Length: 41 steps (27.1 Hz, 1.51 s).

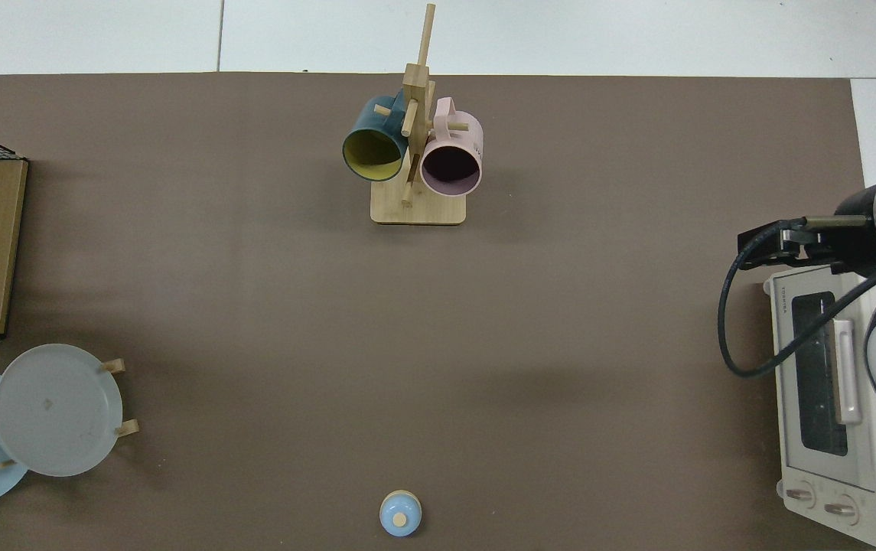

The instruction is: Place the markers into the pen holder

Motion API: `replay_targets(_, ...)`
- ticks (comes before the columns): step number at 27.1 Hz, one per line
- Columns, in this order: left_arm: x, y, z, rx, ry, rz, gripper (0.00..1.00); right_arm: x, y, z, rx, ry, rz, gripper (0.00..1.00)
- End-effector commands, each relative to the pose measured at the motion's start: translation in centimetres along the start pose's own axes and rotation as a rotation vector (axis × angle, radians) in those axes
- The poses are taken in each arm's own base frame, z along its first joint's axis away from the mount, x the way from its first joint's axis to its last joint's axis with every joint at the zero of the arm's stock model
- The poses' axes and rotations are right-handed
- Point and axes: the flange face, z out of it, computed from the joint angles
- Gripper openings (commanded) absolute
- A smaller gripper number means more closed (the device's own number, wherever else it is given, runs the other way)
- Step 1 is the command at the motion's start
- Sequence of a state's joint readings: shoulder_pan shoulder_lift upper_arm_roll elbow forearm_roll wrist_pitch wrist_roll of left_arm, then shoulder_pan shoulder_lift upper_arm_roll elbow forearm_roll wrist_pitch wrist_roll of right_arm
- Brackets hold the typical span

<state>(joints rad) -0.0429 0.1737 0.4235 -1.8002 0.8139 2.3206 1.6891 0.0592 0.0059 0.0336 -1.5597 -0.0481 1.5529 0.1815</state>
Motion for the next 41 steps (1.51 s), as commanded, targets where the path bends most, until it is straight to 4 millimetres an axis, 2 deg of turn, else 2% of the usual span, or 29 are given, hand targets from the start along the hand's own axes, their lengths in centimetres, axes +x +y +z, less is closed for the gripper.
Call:
replay_targets(1, 0.2, 0.4, 0.4, 0.005, -0.013, 0.002, 0.12, -0.2, -0.1, -0.3, 0.002, -0.008, 0.014, 1.00)
replay_targets(4, 0.0, 0.3, 0.4, 0.004, -0.011, -0.003, 0.26, -0.2, -0.1, -0.3, 0.002, -0.008, 0.014, 1.00)
replay_targets(6, 0.0, 0.3, 0.3, 0.009, -0.007, -0.011, 0.49, -0.2, -0.1, -0.3, 0.002, -0.008, 0.014, 1.00)
replay_targets(7, 0.0, 0.3, 0.3, 0.010, -0.006, -0.011, 0.56, -0.2, -0.1, -0.3, 0.002, -0.008, 0.014, 1.00)
replay_targets(10, -0.2, 0.3, 0.1, 0.014, -0.007, -0.012, 0.71, -0.2, -0.1, -0.3, 0.002, -0.008, 0.014, 1.00)
replay_targets(12, -0.4, 0.3, 0.1, 0.013, -0.009, -0.011, 0.78, -0.2, -0.1, -0.3, 0.002, -0.008, 0.014, 1.00)
replay_targets(14, -0.6, 0.2, -0.1, 0.014, -0.011, -0.014, 0.91, -0.2, -0.1, -0.3, 0.002, -0.008, 0.014, 1.00)
replay_targets(20, -0.9, 0.2, -0.2, 0.016, -0.014, -0.019, 0.99, -0.2, -0.1, -0.3, 0.002, -0.008, 0.014, 1.00)
replay_targets(30, -1.8, 0.4, -0.4, 0.024, -0.023, -0.033, 0.99, -0.2, -0.1, -0.3, 0.002, -0.008, 0.014, 1.00)
replay_targets(37, -3.5, 0.3, -1.9, 0.040, -0.013, -0.081, 0.99, -0.2, -0.1, -0.3, 0.002, -0.009, 0.014, 1.00)
replay_targets(41, -5.4, -0.1, -3.8, 0.050, 0.018, -0.118, 0.99, -0.2, -0.1, -0.3, 0.002, -0.008, 0.014, 1.00)
